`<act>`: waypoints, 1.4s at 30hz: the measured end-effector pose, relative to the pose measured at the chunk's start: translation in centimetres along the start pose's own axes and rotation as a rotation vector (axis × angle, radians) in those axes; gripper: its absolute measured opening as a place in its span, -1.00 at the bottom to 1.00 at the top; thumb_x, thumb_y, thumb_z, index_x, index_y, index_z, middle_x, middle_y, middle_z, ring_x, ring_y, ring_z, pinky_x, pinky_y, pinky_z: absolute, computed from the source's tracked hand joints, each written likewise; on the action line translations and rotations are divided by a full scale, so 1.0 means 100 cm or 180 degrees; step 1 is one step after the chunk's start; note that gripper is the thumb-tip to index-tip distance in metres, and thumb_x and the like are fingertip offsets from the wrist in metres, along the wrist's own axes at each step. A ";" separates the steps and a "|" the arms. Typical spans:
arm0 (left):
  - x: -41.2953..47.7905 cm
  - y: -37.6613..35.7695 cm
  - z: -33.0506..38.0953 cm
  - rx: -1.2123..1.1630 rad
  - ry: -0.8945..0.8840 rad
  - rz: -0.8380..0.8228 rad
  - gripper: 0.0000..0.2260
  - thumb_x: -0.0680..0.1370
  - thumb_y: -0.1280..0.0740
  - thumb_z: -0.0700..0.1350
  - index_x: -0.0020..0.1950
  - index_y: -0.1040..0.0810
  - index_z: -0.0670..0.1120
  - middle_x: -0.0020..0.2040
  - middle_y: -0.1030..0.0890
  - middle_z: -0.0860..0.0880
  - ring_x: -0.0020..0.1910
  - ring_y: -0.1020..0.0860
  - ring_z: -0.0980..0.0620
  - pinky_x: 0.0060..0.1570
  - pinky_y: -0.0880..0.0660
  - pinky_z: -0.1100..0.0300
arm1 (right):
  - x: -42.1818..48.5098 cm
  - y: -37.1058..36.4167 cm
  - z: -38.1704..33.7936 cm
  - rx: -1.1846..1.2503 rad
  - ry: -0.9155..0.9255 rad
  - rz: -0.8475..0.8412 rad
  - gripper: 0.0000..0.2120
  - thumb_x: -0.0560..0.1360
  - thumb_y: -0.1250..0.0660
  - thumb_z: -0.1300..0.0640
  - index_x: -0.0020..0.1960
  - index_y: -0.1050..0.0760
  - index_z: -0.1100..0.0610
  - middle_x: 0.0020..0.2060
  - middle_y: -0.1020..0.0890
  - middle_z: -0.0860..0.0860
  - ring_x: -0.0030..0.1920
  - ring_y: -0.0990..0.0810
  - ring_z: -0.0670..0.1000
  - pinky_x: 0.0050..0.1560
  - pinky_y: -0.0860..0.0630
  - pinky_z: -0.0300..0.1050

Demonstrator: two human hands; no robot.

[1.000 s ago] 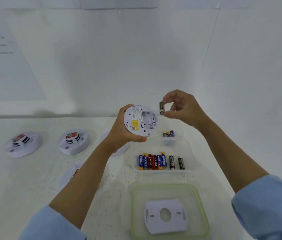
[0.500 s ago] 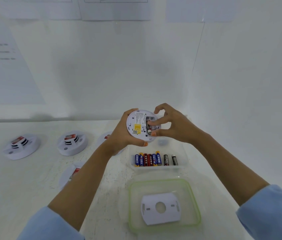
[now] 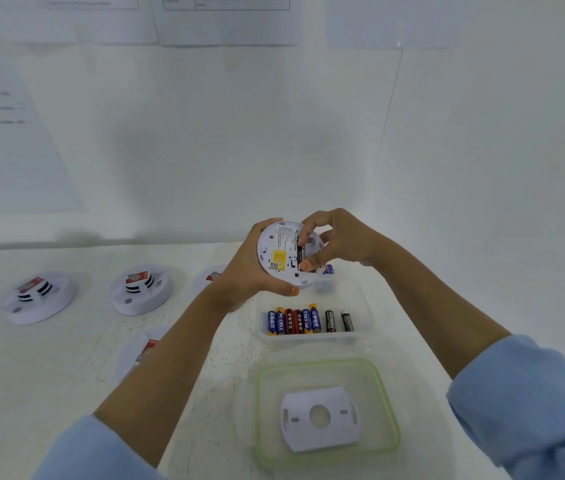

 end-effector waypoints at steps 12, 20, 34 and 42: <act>0.011 0.034 -0.011 -0.0004 0.0114 0.0261 -0.14 0.11 -0.48 -0.38 0.33 -0.24 -0.04 0.17 -0.46 0.03 0.10 -0.51 0.15 -0.10 -0.54 0.31 | 0.033 0.022 0.050 -0.1483 -0.0521 0.0309 -0.66 0.39 -0.45 0.16 0.15 -0.55 0.16 -0.16 -0.48 -0.08 -0.13 -0.45 -0.05 -0.05 -0.36 -0.22; 0.014 0.032 -0.020 0.0111 0.0173 0.0125 -0.14 0.11 -0.50 -0.36 0.33 -0.24 0.00 0.23 -0.44 -0.02 0.20 -0.47 0.04 -0.01 -0.55 0.23 | 0.060 -0.010 0.097 -0.3674 -0.1045 -0.0855 -0.64 0.46 -0.32 0.01 0.19 -0.50 0.14 0.10 -0.60 0.06 0.12 -0.56 0.08 0.16 -0.49 -0.03; 0.010 0.037 -0.022 0.0089 0.0125 0.0240 -0.15 0.13 -0.49 -0.34 0.34 -0.23 -0.02 0.19 -0.45 0.06 0.16 -0.48 0.14 -0.02 -0.53 0.29 | 0.047 0.025 0.066 -0.0341 -0.0576 0.0633 -0.79 0.31 -0.51 0.23 -0.24 -0.46 0.15 -0.44 -0.60 -0.04 -0.42 -0.54 -0.08 -0.29 -0.50 -0.24; -0.003 0.023 -0.011 0.0015 -0.0021 0.0183 -0.15 0.12 -0.48 -0.39 0.32 -0.23 -0.02 0.17 -0.45 0.04 0.10 -0.52 0.18 -0.08 -0.55 0.28 | 0.003 0.013 -0.003 -0.0269 0.0195 0.1212 -0.80 0.32 -0.51 0.21 -0.14 -0.52 0.13 -0.33 -0.64 0.12 -0.48 -0.49 -0.23 -0.31 -0.46 -0.25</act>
Point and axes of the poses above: each hand's wrist, its own x-axis towards the middle knuckle, its own y-axis out of the back of the hand, z = x × y, the point moved 8 cm from there along x, towards the middle knuckle
